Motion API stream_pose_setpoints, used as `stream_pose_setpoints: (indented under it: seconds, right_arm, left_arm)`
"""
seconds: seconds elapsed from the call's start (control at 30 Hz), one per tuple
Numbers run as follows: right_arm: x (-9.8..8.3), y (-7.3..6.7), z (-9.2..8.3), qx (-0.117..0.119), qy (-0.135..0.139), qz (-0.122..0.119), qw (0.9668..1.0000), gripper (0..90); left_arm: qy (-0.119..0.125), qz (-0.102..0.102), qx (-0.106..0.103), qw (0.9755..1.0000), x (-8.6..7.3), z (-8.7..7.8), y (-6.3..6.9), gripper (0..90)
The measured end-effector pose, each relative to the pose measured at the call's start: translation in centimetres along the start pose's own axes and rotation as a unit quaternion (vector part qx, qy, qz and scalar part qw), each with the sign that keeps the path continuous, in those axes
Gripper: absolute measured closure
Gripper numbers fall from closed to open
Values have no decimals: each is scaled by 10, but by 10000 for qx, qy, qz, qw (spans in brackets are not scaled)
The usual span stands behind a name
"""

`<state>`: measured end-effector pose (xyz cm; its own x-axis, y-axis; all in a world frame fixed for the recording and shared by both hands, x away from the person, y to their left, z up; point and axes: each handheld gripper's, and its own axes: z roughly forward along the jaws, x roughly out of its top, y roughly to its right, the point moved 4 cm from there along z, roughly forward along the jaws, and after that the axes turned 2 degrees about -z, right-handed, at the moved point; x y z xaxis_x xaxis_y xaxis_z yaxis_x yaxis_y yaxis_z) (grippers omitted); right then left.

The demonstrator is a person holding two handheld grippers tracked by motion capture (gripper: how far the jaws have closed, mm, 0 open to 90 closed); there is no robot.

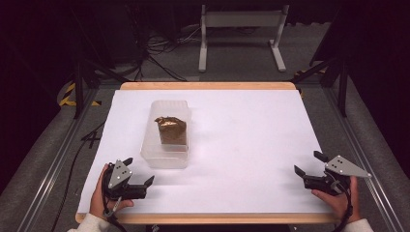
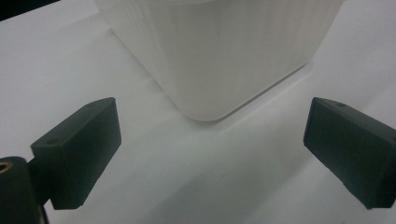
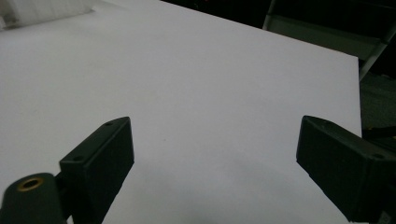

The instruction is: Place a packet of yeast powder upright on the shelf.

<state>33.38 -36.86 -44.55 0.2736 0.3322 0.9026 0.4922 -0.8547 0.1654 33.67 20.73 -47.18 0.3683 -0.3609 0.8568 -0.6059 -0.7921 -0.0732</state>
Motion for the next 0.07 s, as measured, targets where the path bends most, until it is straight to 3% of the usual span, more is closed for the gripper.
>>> stream_pose_setpoints:
  seconds: [0.07]
  right_arm:
    - [0, 0, 0, 7, -14, 1, 10000, 119]
  left_arm:
    - [0, 3, -3, 10000, 0, 0, 0, 50]
